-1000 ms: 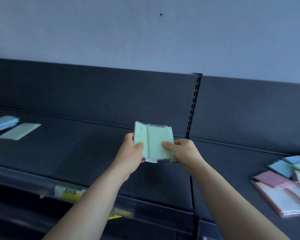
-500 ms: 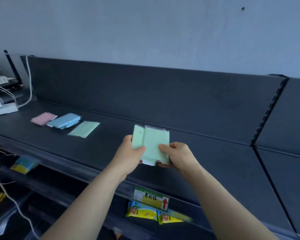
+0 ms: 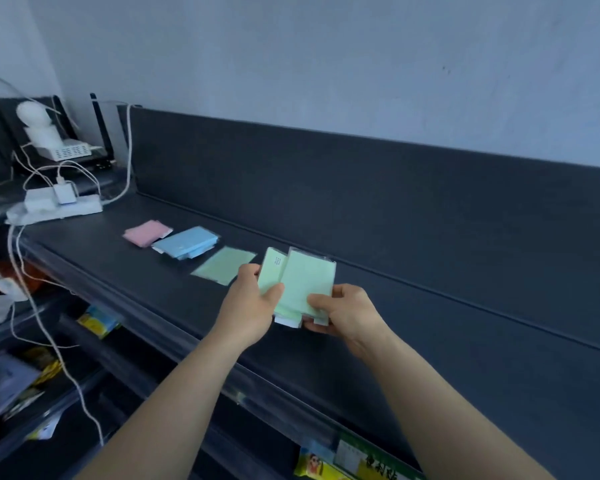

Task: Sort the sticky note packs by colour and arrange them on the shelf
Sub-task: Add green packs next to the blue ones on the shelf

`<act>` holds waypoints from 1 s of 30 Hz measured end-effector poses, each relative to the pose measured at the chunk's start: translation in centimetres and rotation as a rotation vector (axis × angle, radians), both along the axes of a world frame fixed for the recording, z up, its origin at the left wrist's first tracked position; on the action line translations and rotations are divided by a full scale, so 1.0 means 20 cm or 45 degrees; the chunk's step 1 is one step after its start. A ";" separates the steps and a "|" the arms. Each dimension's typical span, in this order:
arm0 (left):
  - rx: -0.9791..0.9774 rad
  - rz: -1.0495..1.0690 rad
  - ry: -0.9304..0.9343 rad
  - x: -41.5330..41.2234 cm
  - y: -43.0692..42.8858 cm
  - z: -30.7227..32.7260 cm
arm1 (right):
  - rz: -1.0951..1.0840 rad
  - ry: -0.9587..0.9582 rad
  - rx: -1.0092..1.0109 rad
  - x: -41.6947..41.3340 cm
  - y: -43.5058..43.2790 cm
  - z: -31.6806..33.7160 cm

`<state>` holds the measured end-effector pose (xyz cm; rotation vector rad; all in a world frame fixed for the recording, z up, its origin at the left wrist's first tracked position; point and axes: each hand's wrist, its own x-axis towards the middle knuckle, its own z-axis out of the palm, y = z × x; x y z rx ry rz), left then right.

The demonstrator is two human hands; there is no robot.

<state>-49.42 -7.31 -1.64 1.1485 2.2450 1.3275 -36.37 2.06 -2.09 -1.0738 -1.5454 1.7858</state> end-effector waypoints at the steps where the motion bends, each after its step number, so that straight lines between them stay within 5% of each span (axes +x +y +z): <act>1: -0.015 0.000 0.023 -0.05 0.00 0.00 | 0.003 -0.007 0.004 -0.05 0.00 0.00; 15: -0.210 -0.155 0.341 -0.86 0.08 -0.05 | -0.176 -0.082 0.136 -0.77 -0.05 -0.01; 23: -0.136 -0.254 0.776 -1.04 0.15 -0.15 | -0.344 -0.875 0.640 -0.93 -0.06 -0.08; 30: -0.182 -0.324 1.080 -1.07 0.13 -0.14 | -0.397 -0.930 0.664 -0.95 -0.08 -0.07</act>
